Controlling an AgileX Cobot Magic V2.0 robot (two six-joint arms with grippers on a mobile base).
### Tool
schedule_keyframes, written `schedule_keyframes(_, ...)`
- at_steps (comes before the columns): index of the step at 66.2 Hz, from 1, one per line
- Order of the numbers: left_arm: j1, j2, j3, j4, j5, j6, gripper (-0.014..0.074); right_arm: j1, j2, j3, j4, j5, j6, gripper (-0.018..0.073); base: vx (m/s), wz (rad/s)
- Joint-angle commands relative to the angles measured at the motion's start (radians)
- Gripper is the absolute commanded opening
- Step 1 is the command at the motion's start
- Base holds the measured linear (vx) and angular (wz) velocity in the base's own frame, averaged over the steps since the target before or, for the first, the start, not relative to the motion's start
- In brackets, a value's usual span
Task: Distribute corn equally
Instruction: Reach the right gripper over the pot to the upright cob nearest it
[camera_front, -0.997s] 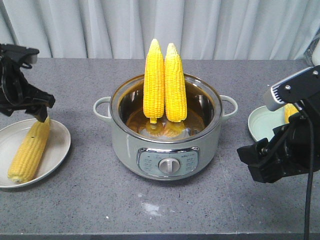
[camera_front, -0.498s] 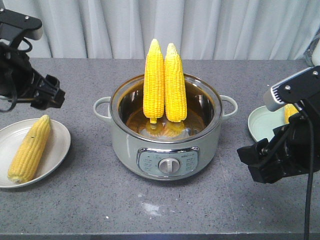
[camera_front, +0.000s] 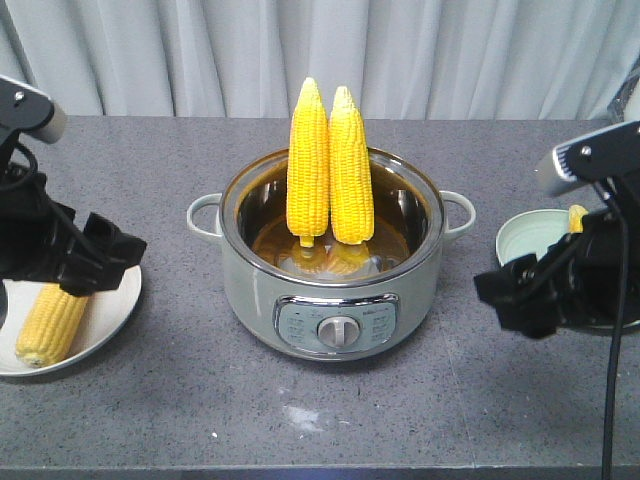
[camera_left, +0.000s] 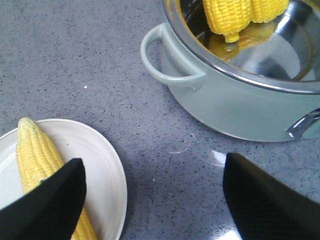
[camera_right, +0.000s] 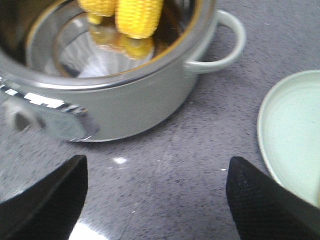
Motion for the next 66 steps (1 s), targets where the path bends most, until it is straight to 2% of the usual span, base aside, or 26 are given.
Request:
schedule_keyframes(1,-0.008,-0.045,0.012,-0.034,-0.105,0.004,0.0552,-0.07,0.022,-0.067,0.039,-0.065,-0.028,0.0559,0.0,0.0)
schedule_keyframes(5,-0.008,-0.045,0.017,-0.034,-0.106,0.004,0.0552,-0.113,0.049,-0.096,0.1,-0.061,-0.088,0.0559,0.0,0.0)
schedule_keyframes(22,-0.008,-0.044,0.017,-0.033,-0.117,0.004,0.0552,-0.238,0.199,-0.236,0.546,-0.029,-0.493,0.0559,0.0,0.0)
schedule_keyframes(29,-0.008,-0.044,0.017,-0.033,-0.12,0.004,0.0552,-0.24,0.269,-0.299,0.634,-0.027,-0.582,0.0559,0.0,0.0)
schedule_keyframes(40,-0.008,-0.044,0.017,-0.033,-0.128,0.003,0.0552,-0.237,0.399,-0.434,0.678,0.022,-0.654,0.0559,0.0,0.0)
schedule_keyframes(57,-0.008,-0.044,0.017,-0.033,-0.13,0.003,0.0552,-0.237,0.609,-0.671,0.719,0.109,-0.685,0.0559,0.0,0.0)
schedule_keyframes(66,-0.008,-0.044,0.017,-0.033,-0.13,0.003,0.0552,-0.201,0.699,-0.779,0.708,0.125,-0.701,0.0559,0.0,0.0)
